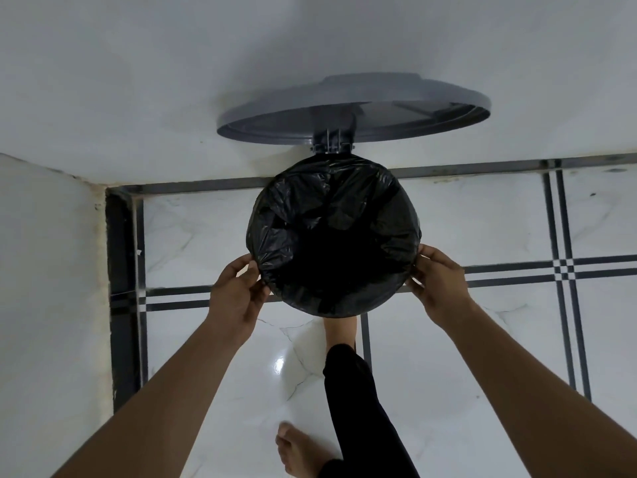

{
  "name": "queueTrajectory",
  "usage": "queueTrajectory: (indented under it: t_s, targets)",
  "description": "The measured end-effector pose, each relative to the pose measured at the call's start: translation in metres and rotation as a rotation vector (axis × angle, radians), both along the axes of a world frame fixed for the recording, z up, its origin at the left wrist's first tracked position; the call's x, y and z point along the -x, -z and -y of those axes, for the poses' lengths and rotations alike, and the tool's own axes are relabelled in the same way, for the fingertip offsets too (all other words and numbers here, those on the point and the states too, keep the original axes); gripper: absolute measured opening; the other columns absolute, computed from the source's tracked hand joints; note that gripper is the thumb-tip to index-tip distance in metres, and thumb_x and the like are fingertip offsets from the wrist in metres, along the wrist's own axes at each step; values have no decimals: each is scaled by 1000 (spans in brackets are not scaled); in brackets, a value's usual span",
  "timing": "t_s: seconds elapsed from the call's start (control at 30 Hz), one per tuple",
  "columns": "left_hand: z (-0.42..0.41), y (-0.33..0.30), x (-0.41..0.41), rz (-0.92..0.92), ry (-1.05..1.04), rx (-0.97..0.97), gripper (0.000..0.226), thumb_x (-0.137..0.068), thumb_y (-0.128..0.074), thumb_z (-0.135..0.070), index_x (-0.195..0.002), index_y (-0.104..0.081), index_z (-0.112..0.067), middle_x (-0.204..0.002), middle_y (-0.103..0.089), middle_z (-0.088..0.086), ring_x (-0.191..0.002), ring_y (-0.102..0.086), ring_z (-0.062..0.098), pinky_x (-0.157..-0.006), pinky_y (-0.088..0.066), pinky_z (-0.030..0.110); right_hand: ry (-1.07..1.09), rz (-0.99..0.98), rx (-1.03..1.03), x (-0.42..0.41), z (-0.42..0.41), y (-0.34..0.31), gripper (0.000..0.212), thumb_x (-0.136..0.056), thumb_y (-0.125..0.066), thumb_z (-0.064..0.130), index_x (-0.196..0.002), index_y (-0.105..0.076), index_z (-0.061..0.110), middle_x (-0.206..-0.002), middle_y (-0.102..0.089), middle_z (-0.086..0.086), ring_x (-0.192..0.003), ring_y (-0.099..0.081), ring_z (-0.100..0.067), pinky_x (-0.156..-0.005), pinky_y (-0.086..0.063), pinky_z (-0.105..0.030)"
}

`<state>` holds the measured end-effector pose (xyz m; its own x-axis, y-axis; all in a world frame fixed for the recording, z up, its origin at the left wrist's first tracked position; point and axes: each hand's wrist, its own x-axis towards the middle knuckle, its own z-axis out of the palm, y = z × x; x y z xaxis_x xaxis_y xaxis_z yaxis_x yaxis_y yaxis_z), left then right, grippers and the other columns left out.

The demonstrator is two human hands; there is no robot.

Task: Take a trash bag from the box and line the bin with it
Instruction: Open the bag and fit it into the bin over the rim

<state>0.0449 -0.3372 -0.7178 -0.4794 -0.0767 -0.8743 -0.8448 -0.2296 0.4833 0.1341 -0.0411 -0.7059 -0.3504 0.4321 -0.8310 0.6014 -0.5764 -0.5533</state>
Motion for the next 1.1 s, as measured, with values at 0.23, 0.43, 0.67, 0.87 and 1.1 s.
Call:
queueTrajectory:
  t_s: [0.23,0.43,0.67,0.87,1.1]
  targets:
    - [3,-3,6,31,12,-56,19,-97,-57,-6,-96,-74,-13,-98,-74,5,-82,-67,20,-75,-54,28,121,107,213,13,-13,-9,11,-90,-55,9,-87,-64,11,-86,-69,-5,-81,-65,-23,-83,-56,-36]
    - [1,-8,9,163,-76,-128,12,-93,-61,-23,-93,-69,-14,-95,-69,7,-90,-63,26,-86,-54,38,-15,68,212,1,-14,-4,15,-101,-57,12,-105,-70,18,-91,-74,4,-88,-68,-15,-89,-53,-33]
    - [-9,-6,12,136,-41,-63,9,-98,-62,-15,-96,-70,-12,-84,-72,4,-76,-69,20,-77,-57,36,94,91,229,8,-11,-9,18,-94,-54,6,-94,-71,13,-98,-72,-5,-87,-67,-23,-83,-55,-33]
    - [-10,-9,11,75,-27,-11,15,-99,-59,-24,-95,-71,-16,-87,-73,1,-71,-69,16,-75,-57,35,82,199,318,19,-14,-20,46,-91,-61,49,-116,-69,11,-103,-69,-8,-94,-65,-25,-93,-53,-42]
    - [-15,-16,20,210,-89,-113,18,-94,-60,-30,-99,-66,-15,-102,-64,10,-96,-59,30,-93,-53,50,157,241,408,25,-18,-19,46,-91,-56,52,-109,-66,10,-89,-67,-6,-84,-63,-25,-81,-51,-47]
